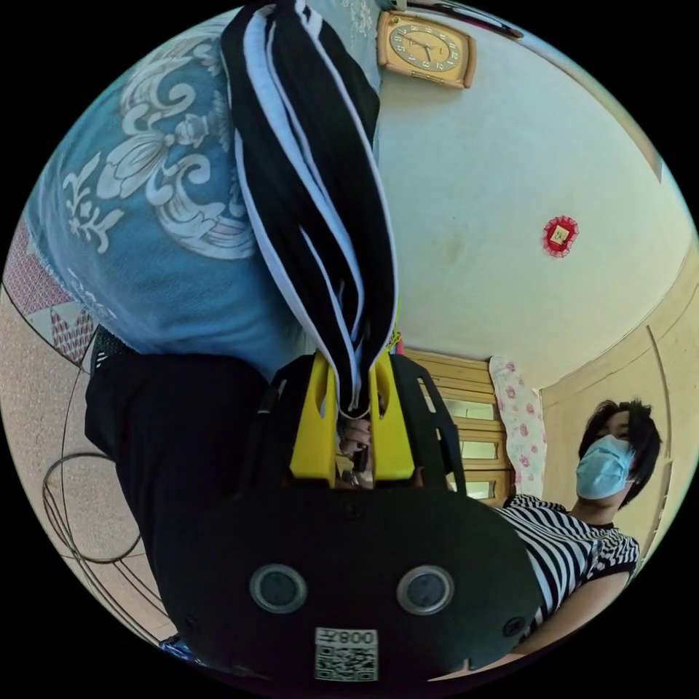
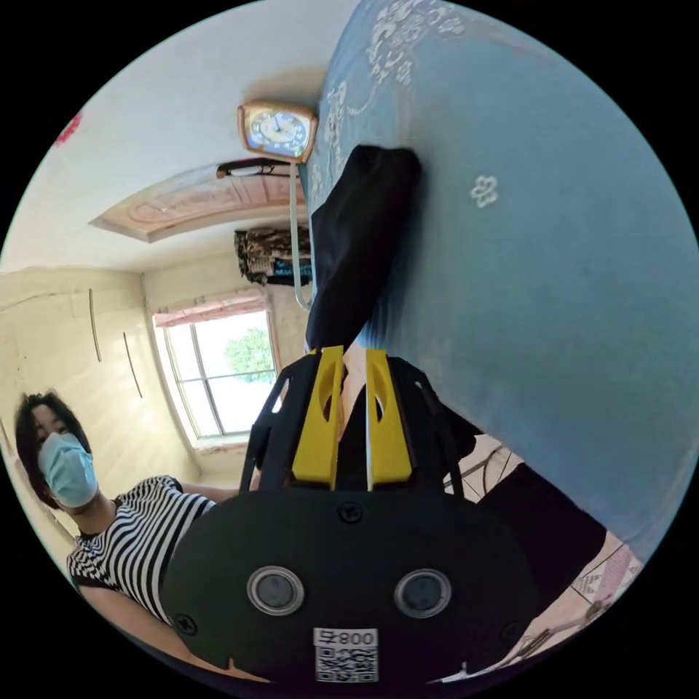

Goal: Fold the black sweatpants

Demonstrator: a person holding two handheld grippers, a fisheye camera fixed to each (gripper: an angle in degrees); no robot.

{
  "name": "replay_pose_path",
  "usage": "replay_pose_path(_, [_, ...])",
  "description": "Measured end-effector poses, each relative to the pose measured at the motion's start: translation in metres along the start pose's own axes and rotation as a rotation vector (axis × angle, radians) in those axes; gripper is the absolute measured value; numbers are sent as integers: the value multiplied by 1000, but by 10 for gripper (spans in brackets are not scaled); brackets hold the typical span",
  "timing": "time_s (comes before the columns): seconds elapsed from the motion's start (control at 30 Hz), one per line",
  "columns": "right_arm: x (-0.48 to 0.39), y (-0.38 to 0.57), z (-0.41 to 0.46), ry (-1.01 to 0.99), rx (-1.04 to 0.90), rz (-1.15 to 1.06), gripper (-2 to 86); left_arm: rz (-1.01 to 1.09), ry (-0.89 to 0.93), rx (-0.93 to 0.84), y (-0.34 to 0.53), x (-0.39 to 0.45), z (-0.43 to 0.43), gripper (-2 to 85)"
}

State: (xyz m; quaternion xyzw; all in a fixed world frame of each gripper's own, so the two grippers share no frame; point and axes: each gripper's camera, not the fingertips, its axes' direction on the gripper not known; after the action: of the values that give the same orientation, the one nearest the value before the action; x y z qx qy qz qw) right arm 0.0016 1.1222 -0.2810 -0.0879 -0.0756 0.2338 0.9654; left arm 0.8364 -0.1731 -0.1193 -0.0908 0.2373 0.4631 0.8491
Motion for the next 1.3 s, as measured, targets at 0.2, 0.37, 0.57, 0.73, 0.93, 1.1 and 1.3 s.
replay_pose_path(0.2, [11,9,-28,-38,115,75,104,5,34,-7,15,16,4,82])
replay_pose_path(0.37, [18,33,-41,-150,193,142,108,13,43,-37,31,31,16,82])
replay_pose_path(0.57, [13,79,-55,-200,184,185,45,18,39,-87,57,48,36,83])
replay_pose_path(0.73, [-13,134,-81,-169,171,144,24,56,76,-99,79,73,50,82])
replay_pose_path(0.93, [-67,213,-127,-166,179,8,15,184,125,-135,100,124,73,82])
replay_pose_path(1.1, [-114,280,-169,-191,230,-116,14,283,190,-174,118,166,103,82])
replay_pose_path(1.3, [-160,372,-224,-213,308,-232,13,377,258,-249,143,211,152,81])
